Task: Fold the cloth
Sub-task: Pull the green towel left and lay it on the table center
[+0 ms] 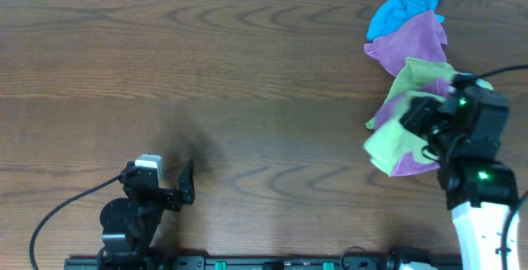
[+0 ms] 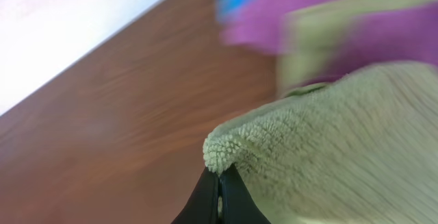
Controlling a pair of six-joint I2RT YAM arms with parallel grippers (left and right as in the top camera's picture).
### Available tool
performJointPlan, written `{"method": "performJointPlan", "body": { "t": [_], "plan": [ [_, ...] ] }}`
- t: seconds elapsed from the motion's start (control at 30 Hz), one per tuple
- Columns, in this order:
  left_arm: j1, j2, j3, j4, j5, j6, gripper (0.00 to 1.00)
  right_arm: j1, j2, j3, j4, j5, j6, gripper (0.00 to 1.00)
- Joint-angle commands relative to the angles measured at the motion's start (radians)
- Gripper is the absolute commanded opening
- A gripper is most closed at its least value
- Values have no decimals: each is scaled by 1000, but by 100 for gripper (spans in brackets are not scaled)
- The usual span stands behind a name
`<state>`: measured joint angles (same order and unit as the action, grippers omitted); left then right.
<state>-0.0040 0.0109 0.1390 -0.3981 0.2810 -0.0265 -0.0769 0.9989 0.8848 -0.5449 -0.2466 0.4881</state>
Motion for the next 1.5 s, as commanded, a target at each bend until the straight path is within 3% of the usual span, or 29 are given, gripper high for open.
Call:
{"method": "performJointPlan", "body": {
  "t": [0.0, 0.3, 0.43, 0.53, 0.63, 1.0, 1.27, 1.47],
  "plan": [
    [-2, -6, -21, -4, 0, -7, 95, 127, 1, 16, 51, -254, -4, 1],
    [-2, -6, -21, -4, 0, -7, 96, 543, 45, 17, 390, -156, 74, 1],
    [-2, -6, -21, -3, 0, -7, 95, 647, 105, 29, 570, -154, 117, 1],
    [-2, -6, -21, -4, 0, -7, 95, 700, 161, 70, 595, -154, 119, 1],
    [-2, -6, -21, -3, 0, -7, 95, 710, 208, 102, 551, -121, 117, 1],
    [-2, -6, -21, -4, 0, -7, 95, 595, 238, 134, 325, 301, 117, 1],
    [-2, -6, -21, -4, 0, -7, 95, 628, 246, 139, 342, 211, 148, 1],
    [-2, -6, -21, -4, 0, -7, 95, 732, 299, 140, 587, -66, 163, 1]
  ]
}}
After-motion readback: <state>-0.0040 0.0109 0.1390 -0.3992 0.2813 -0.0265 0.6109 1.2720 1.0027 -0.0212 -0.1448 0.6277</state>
